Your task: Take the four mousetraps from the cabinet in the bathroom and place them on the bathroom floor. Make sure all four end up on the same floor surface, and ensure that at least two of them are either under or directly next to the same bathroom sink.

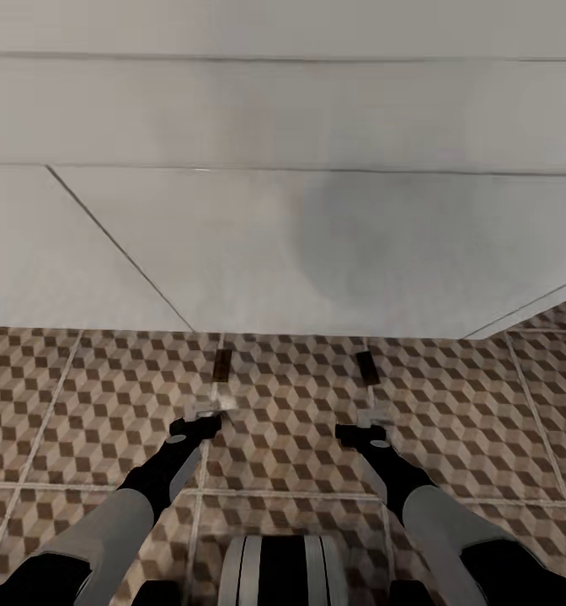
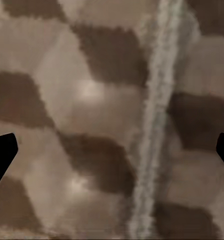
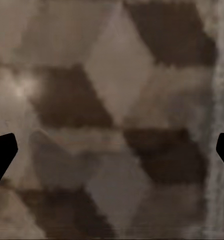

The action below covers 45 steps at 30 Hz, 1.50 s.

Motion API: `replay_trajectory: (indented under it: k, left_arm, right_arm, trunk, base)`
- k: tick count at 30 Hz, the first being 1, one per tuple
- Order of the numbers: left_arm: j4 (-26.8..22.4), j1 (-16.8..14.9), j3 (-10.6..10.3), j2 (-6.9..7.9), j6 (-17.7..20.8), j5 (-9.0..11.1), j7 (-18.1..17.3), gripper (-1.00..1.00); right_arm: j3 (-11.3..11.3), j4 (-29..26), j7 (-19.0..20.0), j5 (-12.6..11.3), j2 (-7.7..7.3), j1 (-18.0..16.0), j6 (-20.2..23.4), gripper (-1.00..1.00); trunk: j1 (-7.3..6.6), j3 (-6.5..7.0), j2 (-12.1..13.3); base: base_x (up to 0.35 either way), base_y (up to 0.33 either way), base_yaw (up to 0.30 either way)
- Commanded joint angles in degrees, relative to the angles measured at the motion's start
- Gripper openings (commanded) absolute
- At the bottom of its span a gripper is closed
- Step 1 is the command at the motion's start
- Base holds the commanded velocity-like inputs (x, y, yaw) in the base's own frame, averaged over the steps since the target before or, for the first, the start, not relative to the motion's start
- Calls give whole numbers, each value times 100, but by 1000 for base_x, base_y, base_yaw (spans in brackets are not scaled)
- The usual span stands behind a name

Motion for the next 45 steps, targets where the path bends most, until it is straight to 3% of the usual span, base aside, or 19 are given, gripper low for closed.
replay_trajectory:
  k: [1,26,45]
  left_arm:
    - [-11,-1,-47,5,27,56,46,100]
    - [-14,-1,-69,-3,19,47,54,100]
    - [-20,-1,-97,-4,18,30,53,100]
  right_arm:
    - [49,-9,-40,-59,-3,-1,21,100]
    - [62,-9,-40,-52,18,-1,-101,100]
    - [67,-9,-40,-50,22,-1,-162,100]
  trunk:
    - [-4,-3,-1]
    - [-4,-3,-1]
    - [-4,-3,-1]
  base:
    - [-320,83,0]
    - [-319,80,0]
    - [-61,18,0]
